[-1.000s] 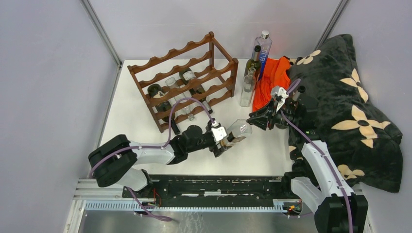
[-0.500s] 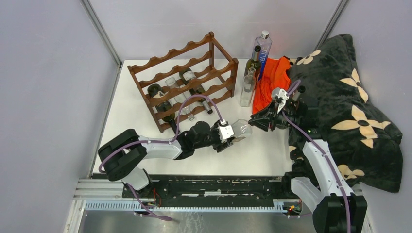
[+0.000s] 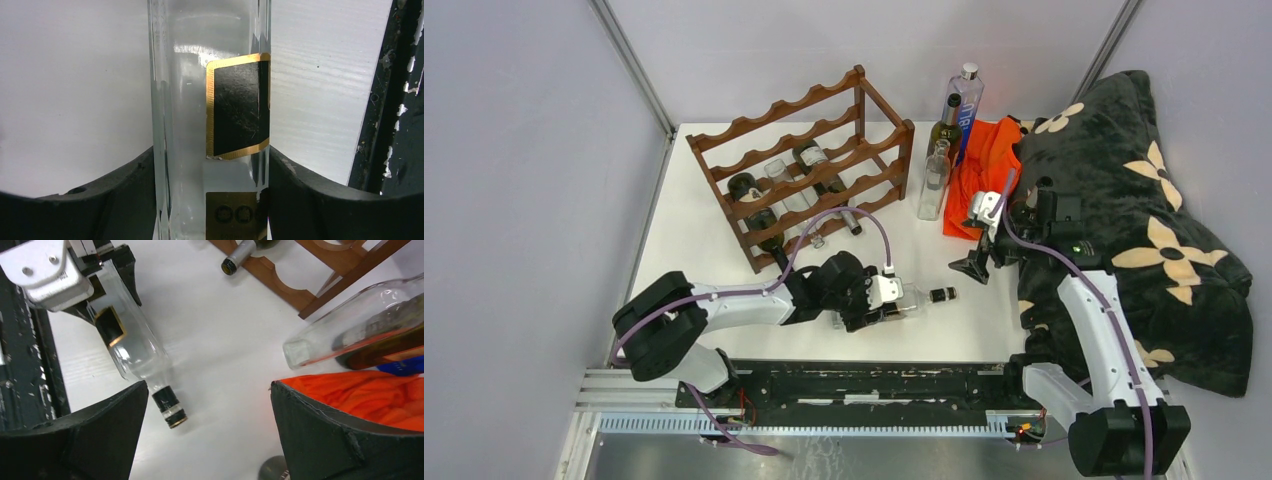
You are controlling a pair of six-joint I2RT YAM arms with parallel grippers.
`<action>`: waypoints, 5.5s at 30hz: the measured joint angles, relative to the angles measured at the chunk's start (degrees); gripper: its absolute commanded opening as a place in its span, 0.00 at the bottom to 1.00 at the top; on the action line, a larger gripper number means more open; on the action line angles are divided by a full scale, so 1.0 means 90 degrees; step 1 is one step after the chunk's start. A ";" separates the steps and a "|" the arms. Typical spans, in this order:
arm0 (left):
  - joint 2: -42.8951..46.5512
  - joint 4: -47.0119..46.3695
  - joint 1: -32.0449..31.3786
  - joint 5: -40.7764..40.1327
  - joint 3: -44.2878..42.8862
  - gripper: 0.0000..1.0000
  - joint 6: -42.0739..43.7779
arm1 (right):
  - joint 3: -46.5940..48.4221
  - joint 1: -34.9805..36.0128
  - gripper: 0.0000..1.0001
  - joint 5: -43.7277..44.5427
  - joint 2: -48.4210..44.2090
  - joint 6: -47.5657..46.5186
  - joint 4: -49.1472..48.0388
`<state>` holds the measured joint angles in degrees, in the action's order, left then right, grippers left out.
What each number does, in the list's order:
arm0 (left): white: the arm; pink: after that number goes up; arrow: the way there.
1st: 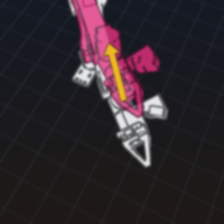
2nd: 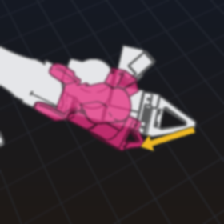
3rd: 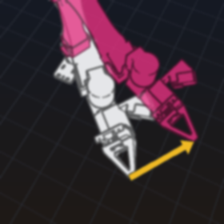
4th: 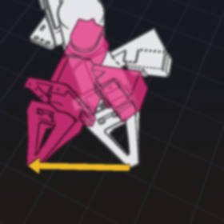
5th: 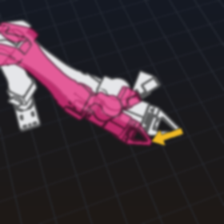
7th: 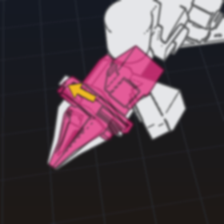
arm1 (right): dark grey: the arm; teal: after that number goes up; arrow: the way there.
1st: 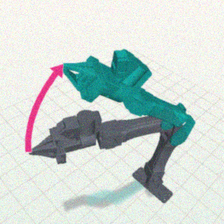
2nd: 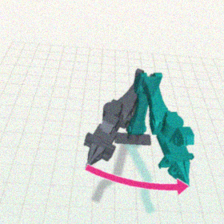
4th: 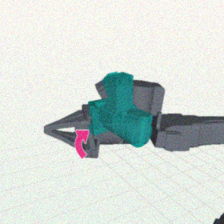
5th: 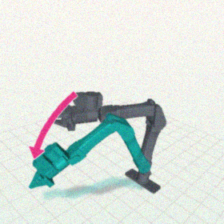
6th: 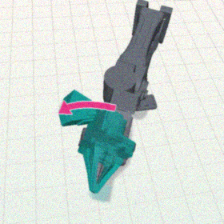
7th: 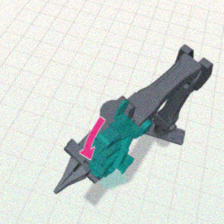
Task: Put the wine bottle on the wine rack
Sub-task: Adjust the wine bottle at the center of the board, then place the wine bottle in the wine rack.
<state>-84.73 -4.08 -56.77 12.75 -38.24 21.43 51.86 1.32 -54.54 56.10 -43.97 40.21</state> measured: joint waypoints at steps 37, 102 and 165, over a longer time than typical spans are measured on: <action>0.0012 0.1044 -0.0036 0.0134 -0.0554 0.02 0.0639 | -0.2446 0.2149 0.62 0.1462 0.1787 -0.2613 -0.1792; 0.0420 0.2033 -0.1275 -0.2866 -0.7635 1.00 -0.7096 | -0.2261 0.0789 0.00 0.0549 0.1173 -0.2232 -0.0554; -0.0651 -0.0653 0.0092 0.0415 -0.0865 0.80 0.1557 | -0.2659 0.0243 0.05 0.0202 0.0554 -0.3507 -0.0765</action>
<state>-90.59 -9.96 -55.94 16.49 -46.02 35.44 27.92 3.51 -52.73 61.08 -75.53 33.32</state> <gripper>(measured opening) 0.900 0.393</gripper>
